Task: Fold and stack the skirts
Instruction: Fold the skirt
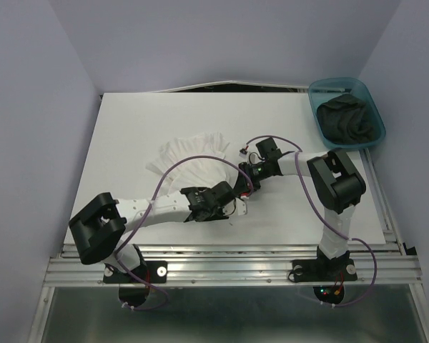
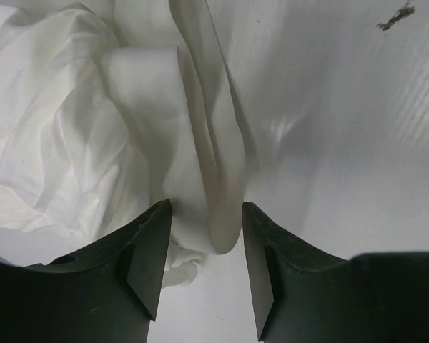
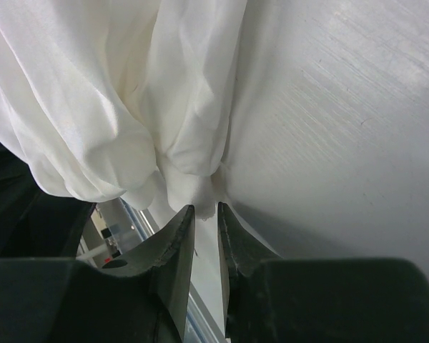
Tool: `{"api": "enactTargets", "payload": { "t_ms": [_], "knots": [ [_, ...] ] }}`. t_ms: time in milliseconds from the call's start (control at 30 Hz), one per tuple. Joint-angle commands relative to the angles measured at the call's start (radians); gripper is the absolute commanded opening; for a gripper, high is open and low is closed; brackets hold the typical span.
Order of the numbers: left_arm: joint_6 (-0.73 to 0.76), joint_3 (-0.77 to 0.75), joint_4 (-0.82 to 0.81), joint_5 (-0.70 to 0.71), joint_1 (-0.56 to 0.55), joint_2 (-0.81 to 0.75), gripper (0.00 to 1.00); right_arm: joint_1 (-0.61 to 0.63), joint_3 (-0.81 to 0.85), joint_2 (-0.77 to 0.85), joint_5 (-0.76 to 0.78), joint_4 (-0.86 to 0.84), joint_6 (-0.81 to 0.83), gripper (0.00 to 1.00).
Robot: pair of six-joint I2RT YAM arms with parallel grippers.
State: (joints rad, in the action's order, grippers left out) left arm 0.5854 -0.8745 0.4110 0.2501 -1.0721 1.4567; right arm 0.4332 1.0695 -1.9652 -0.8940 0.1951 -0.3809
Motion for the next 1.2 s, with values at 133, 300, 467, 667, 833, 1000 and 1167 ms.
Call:
{"api": "enactTargets", "payload": {
  "t_ms": [133,300,467,667,833,1000,1167],
  "knots": [
    [-0.016,-0.012,-0.092,0.14,-0.002,0.045,0.52,0.007,0.014,0.029,-0.008,0.004,0.019,0.25],
    [-0.027,-0.023,-0.101,0.132,-0.002,0.05,0.45,0.007,0.01,0.029,-0.008,0.006,0.022,0.25],
    [-0.032,-0.038,-0.101,0.123,-0.003,0.057,0.34,0.007,0.012,0.031,-0.011,0.004,0.019,0.25],
    [-0.018,-0.012,-0.133,0.132,-0.002,0.071,0.17,0.007,0.012,0.034,-0.014,0.006,0.022,0.25],
    [-0.009,-0.006,-0.166,0.156,-0.002,0.074,0.04,0.007,0.01,0.029,-0.014,0.003,0.022,0.25],
    [-0.009,-0.021,-0.173,0.144,0.001,0.057,0.0,0.007,0.009,0.032,-0.014,0.006,0.024,0.25],
    [-0.015,-0.066,-0.159,0.095,0.001,0.022,0.0,0.007,0.007,0.032,-0.02,-0.003,0.016,0.25]
  ]
}}
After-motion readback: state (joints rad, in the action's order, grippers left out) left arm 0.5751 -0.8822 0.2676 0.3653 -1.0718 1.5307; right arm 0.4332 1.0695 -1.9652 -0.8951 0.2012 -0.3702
